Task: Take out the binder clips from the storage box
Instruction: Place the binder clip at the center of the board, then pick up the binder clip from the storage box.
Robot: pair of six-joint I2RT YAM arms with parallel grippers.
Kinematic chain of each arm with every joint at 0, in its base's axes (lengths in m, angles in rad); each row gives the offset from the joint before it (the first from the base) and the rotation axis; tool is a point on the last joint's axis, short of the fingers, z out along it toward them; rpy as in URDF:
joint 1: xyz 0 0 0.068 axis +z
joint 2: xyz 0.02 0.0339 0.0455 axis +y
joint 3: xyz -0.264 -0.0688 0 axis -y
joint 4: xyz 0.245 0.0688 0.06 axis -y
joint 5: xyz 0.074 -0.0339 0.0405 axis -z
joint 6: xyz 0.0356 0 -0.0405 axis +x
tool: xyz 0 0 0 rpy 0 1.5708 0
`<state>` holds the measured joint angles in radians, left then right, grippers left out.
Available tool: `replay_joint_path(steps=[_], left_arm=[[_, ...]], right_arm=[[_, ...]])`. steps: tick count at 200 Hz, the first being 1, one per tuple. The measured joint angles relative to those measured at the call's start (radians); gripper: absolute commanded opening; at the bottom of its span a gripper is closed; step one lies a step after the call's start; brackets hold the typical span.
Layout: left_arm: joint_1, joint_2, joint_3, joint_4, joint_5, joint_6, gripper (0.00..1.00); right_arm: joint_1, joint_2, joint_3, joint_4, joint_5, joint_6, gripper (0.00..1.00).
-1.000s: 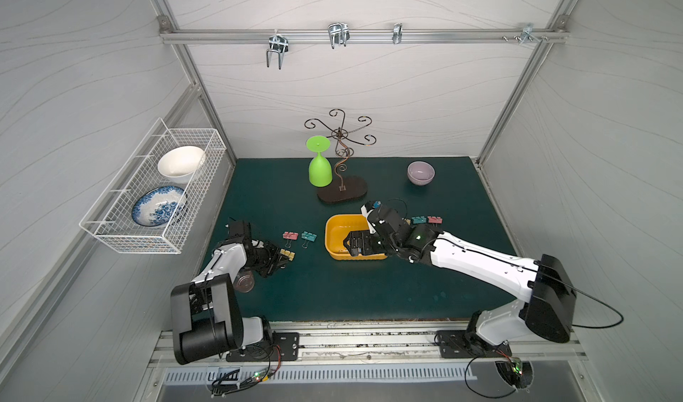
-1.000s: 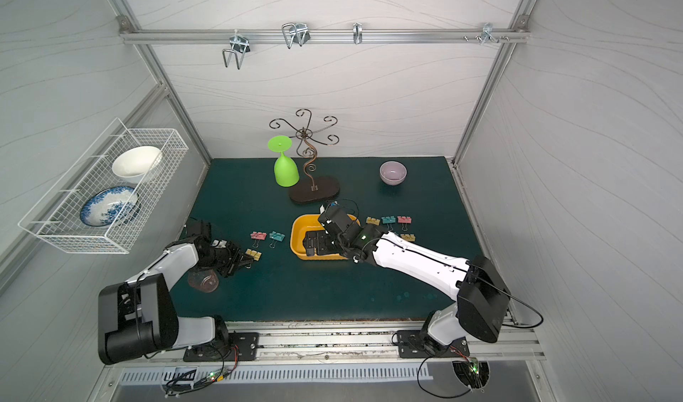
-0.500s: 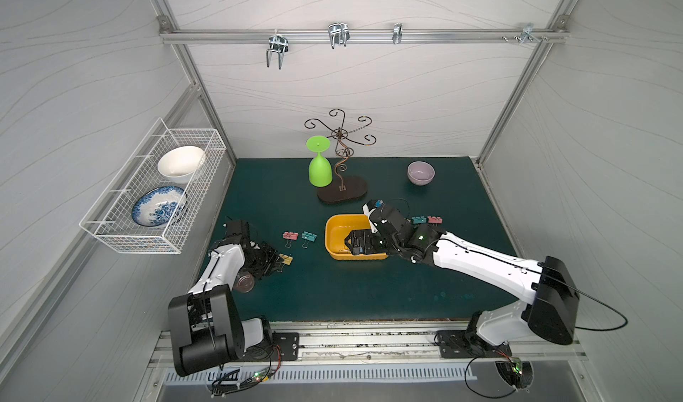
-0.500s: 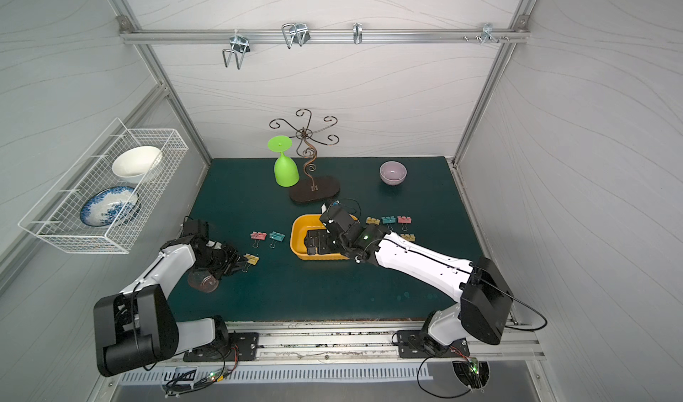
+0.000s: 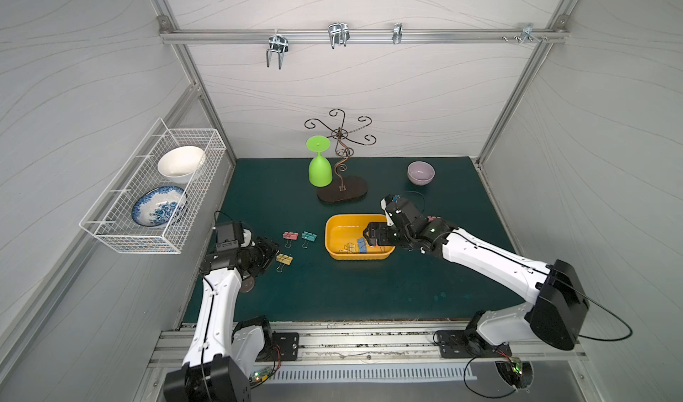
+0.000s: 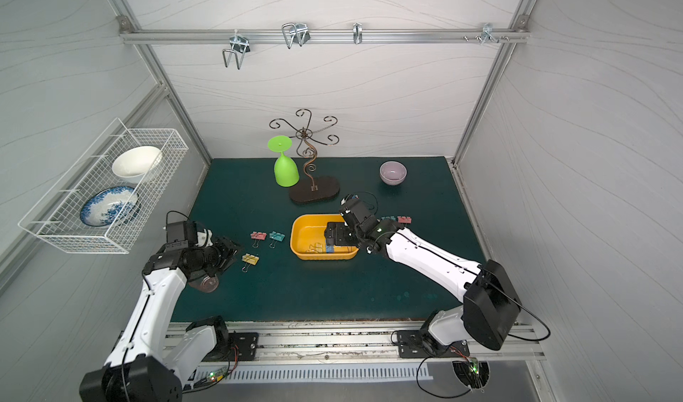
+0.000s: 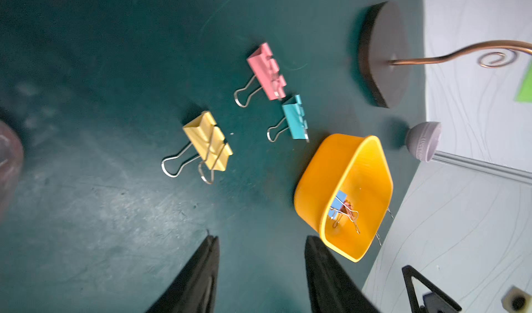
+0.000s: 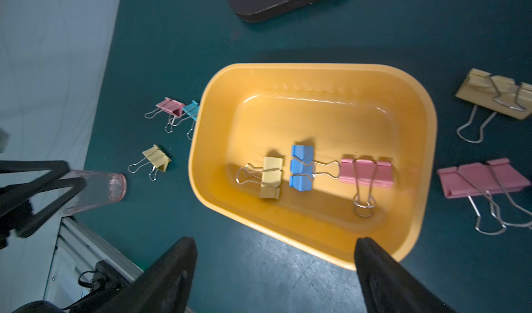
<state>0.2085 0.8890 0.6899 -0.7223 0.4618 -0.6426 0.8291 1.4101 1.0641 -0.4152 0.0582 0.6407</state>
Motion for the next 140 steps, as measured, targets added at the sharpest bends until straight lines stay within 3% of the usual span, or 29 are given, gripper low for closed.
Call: replay_joint_path(steps=[40,76,101,140], left_arm=[[-0.299,0.029,0.003,0.079,-0.053,-0.003,0.52],[-0.541,0.094,0.038,0.15,-0.148,-0.021,0.52],[-0.608,0.108,0.046,0.195,-0.184,-0.04,0.52],[-0.617,0.111,0.046,0.218,-0.211,-0.05,0.54]], right_arm=[[-0.033,0.121,0.043,-0.05,-0.066,-0.037,0.5],[-0.045,0.278,0.137,-0.099,-0.109,-0.061,0.44],[-0.05,0.356,0.198,-0.12,-0.131,-0.076,0.42],[-0.063,0.43,0.248,-0.13,-0.151,-0.093,0.35]])
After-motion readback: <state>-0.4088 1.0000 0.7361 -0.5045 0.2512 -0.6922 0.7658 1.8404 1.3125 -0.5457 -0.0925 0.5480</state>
